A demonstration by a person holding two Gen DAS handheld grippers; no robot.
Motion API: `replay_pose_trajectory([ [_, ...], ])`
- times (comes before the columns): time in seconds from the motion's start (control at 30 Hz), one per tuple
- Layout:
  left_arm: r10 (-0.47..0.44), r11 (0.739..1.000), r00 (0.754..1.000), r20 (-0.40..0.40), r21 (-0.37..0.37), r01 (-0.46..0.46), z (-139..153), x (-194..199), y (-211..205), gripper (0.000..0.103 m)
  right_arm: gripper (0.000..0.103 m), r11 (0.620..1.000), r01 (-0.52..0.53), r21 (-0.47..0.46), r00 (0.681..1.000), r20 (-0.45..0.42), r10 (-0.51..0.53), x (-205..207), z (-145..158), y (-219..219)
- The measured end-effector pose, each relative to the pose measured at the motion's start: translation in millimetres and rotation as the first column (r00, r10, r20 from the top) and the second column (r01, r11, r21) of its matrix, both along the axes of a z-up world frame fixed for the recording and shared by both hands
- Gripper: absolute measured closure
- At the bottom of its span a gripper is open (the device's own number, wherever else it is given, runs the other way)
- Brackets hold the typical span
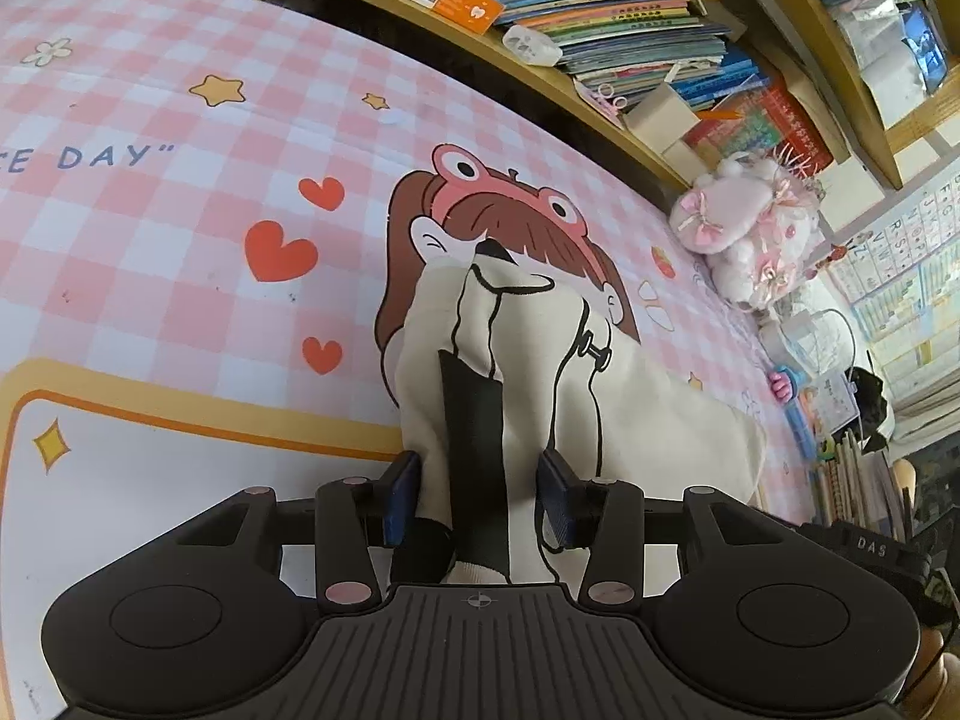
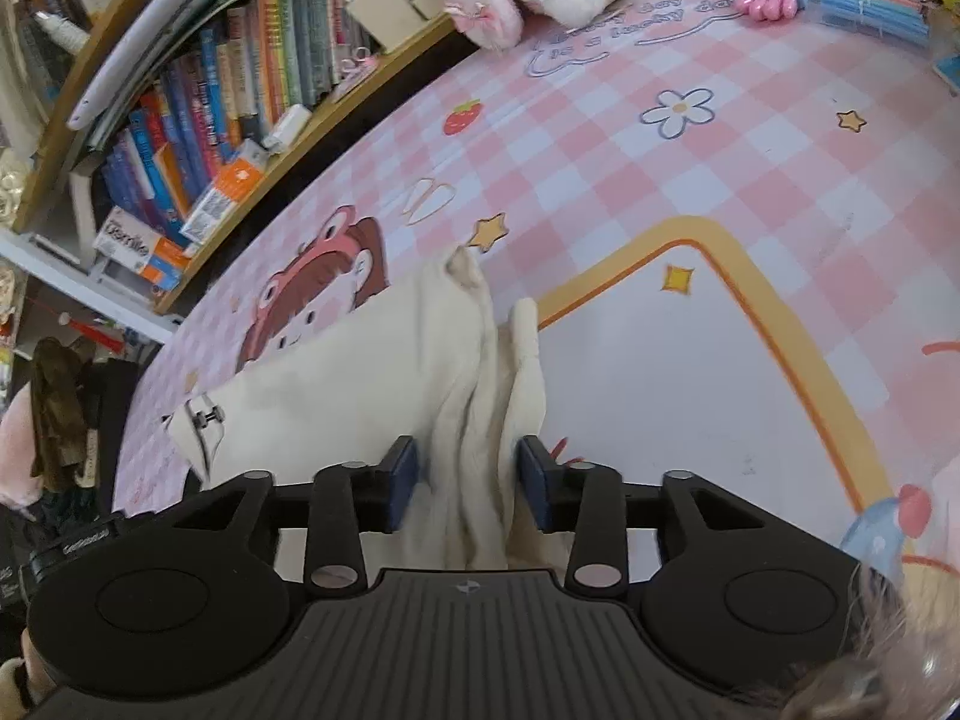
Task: Fold clothes
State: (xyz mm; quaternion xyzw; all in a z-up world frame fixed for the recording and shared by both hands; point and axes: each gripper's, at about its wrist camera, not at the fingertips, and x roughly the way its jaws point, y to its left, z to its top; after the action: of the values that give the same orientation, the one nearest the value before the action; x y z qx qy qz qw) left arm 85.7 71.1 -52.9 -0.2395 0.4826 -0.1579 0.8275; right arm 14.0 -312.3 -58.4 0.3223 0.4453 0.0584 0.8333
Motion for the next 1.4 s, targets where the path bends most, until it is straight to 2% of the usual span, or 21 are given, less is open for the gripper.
replay_pose_trajectory([
  [0.13,0.008,1.000,1.000,-0.005,-0.008,-0.008,0,0,1,0.060,0.061,0.999,0.024,-0.032,1.000,0.003,-0.023,3,3,-7],
  [0.33,0.027,1.000,1.000,-0.008,-0.009,-0.028,0,-2,-1,0.061,0.062,0.997,-0.080,0.003,0.997,-0.005,0.080,11,-1,4],
  [0.37,0.032,0.999,0.999,-0.010,-0.009,-0.032,0,-2,-1,0.064,0.062,0.996,-0.093,-0.013,0.996,-0.004,0.093,11,0,7],
  [0.4,0.035,0.999,0.999,-0.009,-0.004,-0.035,1,-3,-3,0.064,0.069,0.994,-0.106,-0.030,0.994,-0.002,0.106,12,0,11],
  [0.47,0.030,0.999,1.000,0.011,0.042,-0.030,5,-7,-11,0.081,0.076,0.989,-0.131,-0.073,0.991,0.015,0.132,10,5,16],
  [0.53,0.001,0.994,0.998,0.064,0.112,-0.008,16,-16,-21,0.087,0.084,0.980,-0.154,-0.123,0.986,0.042,0.160,6,11,19],
  [0.7,-0.057,0.981,0.989,0.134,0.191,0.031,34,-33,-39,0.088,0.089,0.948,-0.201,-0.248,0.967,0.103,0.233,-3,27,29],
  [0.83,-0.040,0.992,0.995,0.090,0.126,0.028,31,-35,-35,0.088,0.089,0.913,-0.229,-0.339,0.947,0.140,0.289,-10,39,35],
  [1.07,0.005,0.993,0.999,0.046,0.114,-0.010,19,-37,-33,0.081,0.087,0.947,-0.218,-0.235,0.967,0.082,0.242,-8,28,13],
  [1.2,0.012,0.994,0.999,0.041,0.111,-0.016,15,-37,-33,0.079,0.080,0.955,-0.224,-0.196,0.969,0.057,0.239,-5,20,7],
  [1.23,0.019,0.994,0.999,0.036,0.107,-0.023,14,-37,-33,0.077,0.076,0.958,-0.224,-0.177,0.971,0.048,0.236,-4,17,5],
  [1.4,0.047,0.995,0.999,0.013,0.090,-0.048,7,-34,-33,0.068,0.069,0.970,-0.222,-0.101,0.974,0.015,0.224,2,6,-6],
])
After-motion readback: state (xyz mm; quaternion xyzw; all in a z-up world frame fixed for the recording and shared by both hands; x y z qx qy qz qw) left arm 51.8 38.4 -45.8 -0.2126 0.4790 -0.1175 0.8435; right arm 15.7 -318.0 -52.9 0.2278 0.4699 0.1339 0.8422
